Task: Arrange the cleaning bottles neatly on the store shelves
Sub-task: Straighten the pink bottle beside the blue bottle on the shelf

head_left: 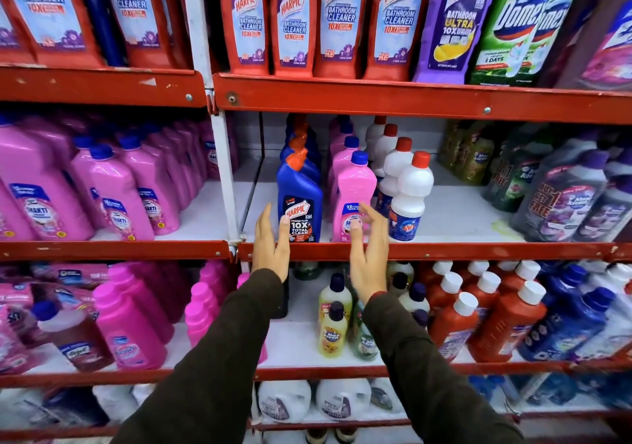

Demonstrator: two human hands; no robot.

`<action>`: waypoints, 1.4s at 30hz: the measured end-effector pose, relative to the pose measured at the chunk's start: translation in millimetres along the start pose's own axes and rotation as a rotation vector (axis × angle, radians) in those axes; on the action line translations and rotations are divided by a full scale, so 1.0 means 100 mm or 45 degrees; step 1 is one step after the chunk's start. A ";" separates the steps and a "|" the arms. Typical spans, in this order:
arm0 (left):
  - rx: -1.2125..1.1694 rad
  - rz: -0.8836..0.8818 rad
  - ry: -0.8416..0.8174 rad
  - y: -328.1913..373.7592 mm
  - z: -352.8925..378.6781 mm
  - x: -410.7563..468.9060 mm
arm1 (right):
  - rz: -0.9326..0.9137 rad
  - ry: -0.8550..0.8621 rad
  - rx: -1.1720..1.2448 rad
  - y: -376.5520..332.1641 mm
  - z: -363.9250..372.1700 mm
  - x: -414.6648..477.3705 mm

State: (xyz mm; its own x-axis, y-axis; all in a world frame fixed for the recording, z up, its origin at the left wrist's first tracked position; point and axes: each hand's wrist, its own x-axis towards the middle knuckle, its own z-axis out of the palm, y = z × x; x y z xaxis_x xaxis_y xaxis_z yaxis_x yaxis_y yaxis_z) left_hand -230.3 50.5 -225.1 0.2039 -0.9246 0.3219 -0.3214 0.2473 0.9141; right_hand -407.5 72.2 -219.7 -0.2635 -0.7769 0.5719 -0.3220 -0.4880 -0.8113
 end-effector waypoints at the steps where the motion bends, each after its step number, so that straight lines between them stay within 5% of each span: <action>1: -0.124 -0.016 -0.019 0.06 0.01 0.00 | 0.061 -0.144 0.093 -0.09 0.08 -0.04; 4: -0.320 -0.056 -0.007 0.18 0.03 0.01 | 0.344 -0.483 0.300 -0.28 0.33 -0.12; 11: -0.515 -0.165 -0.083 0.27 0.01 0.08 | 0.604 -0.470 0.375 -0.35 0.58 -0.01; 32: -0.454 -0.138 -0.013 0.21 0.03 0.11 | 0.496 -0.511 0.399 -0.19 0.60 0.09; 37: -0.446 -0.001 0.492 0.23 0.21 -0.11 | 0.463 -0.225 0.445 -0.06 0.34 -0.02; 42: -0.529 0.018 0.228 0.32 0.63 -0.29 | 0.431 0.139 0.529 0.06 -0.03 0.03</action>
State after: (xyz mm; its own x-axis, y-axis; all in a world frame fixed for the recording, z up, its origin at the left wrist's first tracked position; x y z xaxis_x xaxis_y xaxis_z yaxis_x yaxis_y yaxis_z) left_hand -304.7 66.6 -220.8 0.3704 -0.8647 0.3392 0.0656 0.3886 0.9191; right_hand -412.4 68.5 -222.3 -0.3899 -0.8829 0.2615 0.1782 -0.3510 -0.9193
